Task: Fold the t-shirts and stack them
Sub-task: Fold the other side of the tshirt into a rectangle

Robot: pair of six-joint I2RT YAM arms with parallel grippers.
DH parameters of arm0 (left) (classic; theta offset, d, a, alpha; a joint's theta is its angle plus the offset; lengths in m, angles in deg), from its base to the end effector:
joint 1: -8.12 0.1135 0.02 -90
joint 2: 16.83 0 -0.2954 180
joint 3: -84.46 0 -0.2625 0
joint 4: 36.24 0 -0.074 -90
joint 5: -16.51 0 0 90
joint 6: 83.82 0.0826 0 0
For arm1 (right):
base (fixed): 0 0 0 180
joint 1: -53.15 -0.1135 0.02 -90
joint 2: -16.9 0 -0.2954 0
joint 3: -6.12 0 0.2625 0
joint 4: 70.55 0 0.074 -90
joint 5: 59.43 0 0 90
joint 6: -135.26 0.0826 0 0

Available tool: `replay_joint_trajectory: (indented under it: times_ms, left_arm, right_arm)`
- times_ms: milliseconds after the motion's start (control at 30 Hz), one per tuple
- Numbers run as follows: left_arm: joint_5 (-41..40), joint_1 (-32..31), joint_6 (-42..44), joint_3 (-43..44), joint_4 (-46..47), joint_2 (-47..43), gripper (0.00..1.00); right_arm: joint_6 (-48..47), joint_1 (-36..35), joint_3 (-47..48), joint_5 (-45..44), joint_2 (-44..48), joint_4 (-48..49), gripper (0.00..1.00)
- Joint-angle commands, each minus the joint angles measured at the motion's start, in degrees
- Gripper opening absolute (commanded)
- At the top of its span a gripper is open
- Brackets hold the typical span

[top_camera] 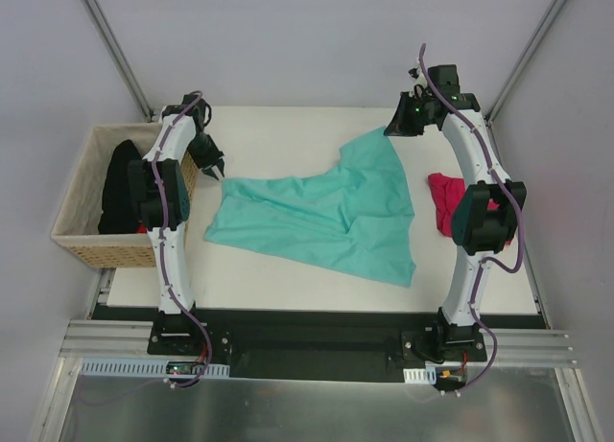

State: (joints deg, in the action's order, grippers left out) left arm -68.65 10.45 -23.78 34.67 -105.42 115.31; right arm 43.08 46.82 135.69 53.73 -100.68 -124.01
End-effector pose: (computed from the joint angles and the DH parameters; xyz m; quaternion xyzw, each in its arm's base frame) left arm 0.5310 0.0146 0.1758 -0.2674 0.9486 -0.0796 0.1493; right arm 0.5191 0.0903 0.3306 -0.1485 0.8845 0.1975 0.3957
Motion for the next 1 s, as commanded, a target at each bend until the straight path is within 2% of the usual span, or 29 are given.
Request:
replay_joint_trajectory:
  times_ms: [0,433,967]
  left_arm:
    - [-1.6,2.1,-1.1,0.4,-4.9,2.6,0.2]
    - [1.1,-0.5,-1.5,0.1,-4.9,4.4,0.19]
    - [4.4,-1.5,-3.4,5.4,-5.0,4.0,0.21]
  right_arm:
    - [-0.2,0.0,1.9,0.1,3.6,0.2,0.01]
    - [-0.5,0.9,1.5,1.1,3.5,0.3,0.01]
    - [-0.6,2.7,1.5,2.3,3.7,1.2,0.01]
